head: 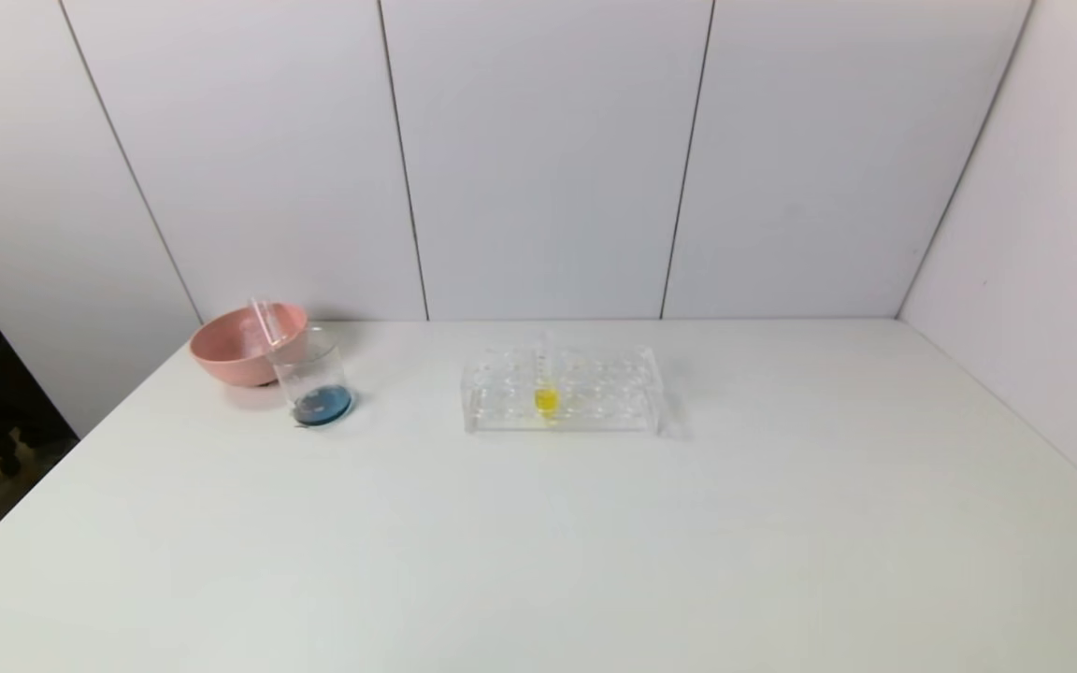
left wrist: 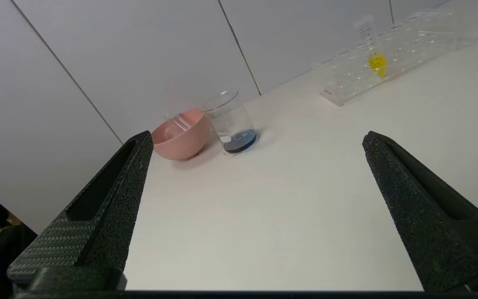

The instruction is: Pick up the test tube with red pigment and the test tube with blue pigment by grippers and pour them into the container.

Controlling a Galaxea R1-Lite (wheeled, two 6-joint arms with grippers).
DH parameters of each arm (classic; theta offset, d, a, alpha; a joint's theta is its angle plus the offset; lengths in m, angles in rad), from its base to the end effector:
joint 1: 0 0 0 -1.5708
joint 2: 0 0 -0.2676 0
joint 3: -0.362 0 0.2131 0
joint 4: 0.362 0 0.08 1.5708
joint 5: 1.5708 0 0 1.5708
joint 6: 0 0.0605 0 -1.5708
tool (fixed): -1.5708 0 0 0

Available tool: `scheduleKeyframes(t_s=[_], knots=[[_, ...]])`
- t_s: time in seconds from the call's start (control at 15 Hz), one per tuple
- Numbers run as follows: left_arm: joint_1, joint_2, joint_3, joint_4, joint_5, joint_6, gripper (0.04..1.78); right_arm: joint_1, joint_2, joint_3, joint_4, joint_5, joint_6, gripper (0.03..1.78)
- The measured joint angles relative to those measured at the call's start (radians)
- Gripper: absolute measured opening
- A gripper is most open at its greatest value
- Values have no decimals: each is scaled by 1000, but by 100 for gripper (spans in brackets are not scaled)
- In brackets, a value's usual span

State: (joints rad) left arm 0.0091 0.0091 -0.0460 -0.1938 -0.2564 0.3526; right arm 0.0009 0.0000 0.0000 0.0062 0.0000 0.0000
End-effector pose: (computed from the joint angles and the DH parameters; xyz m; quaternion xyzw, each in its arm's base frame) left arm 0.0638 -0.0148 0.1169 0.1879 -0.1338 -0.1006 0.9678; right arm 0.0722 0.0001 0.0746 0.0000 0.0031 0.0004 1.0000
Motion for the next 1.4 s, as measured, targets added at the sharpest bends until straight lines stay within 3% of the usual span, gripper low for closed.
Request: scheduleKeyframes(t_s=[0.2, 0.4, 0.67, 1.4], knots=[[0, -9, 40, 39, 49, -47, 176, 0, 0, 0, 0, 0, 0, 178], [0, -10, 46, 138, 179, -172, 176, 0, 0, 0, 0, 0, 0, 177], [0, -10, 46, 205, 257, -347, 176, 0, 0, 0, 0, 0, 0, 177], [0, -9, 46, 201, 264, -357, 176, 1, 0, 0, 0, 0, 0, 177]])
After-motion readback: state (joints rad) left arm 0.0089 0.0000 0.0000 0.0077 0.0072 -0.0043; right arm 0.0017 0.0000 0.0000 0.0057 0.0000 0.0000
